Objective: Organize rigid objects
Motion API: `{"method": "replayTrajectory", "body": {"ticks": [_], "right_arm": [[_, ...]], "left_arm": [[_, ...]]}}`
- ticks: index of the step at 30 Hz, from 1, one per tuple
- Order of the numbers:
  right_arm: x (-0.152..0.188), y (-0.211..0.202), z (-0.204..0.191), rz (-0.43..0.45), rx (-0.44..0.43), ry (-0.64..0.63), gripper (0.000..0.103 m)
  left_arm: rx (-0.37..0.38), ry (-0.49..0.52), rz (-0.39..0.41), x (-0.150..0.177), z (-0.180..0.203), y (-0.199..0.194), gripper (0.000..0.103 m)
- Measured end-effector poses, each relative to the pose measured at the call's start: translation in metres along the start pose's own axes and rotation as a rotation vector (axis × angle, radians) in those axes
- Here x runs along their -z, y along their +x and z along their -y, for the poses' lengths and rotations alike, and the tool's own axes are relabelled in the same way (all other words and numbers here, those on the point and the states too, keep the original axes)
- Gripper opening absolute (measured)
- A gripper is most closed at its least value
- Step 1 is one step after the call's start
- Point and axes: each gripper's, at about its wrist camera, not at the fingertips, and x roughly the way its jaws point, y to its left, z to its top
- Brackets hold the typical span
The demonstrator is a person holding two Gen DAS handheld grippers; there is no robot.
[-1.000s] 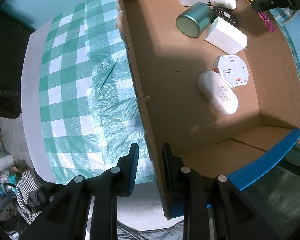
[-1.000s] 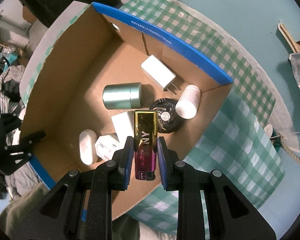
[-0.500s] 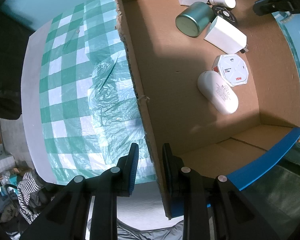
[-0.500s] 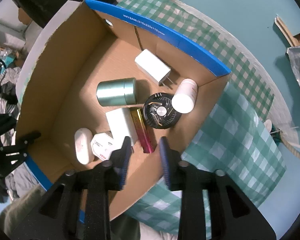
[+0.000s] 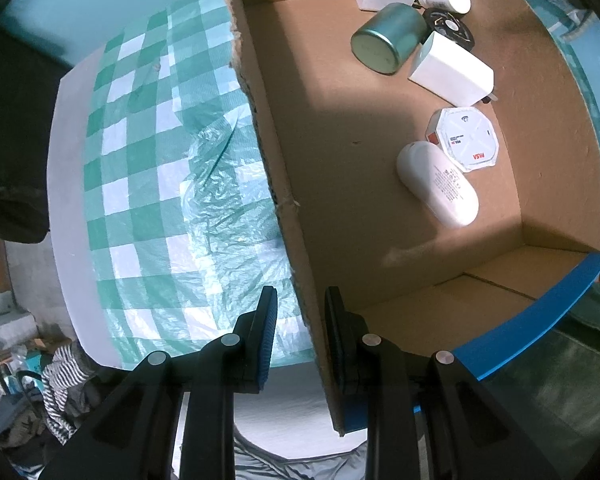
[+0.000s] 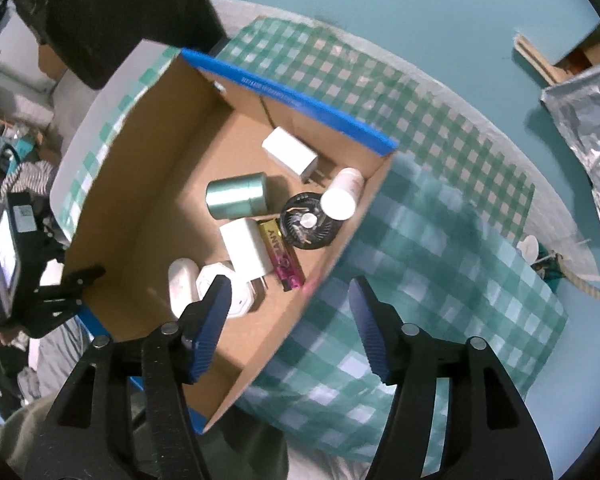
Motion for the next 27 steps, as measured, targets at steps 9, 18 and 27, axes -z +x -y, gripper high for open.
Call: {"method": "replayTrajectory", "body": {"ticks": [9,18,27], "right_arm": [[0.020,-0.051,0.018,0.109,0.048,0.087,0.064],[0.051,-0.104,0.031,0.257,0.097,0.185,0.064],[0.079,-0.136,0.044,0.374,0.133,0.280,0.064]], "left_arm": [[-0.013,-0.028,0.073,-0.013,0.003,-0.041,0.024],[-0.044,-0.049,0.287,-0.035,0.020,-0.136,0.075],[-0.062,-0.134,0.479,-0.043,0.033,-0.207,0.096]]}}
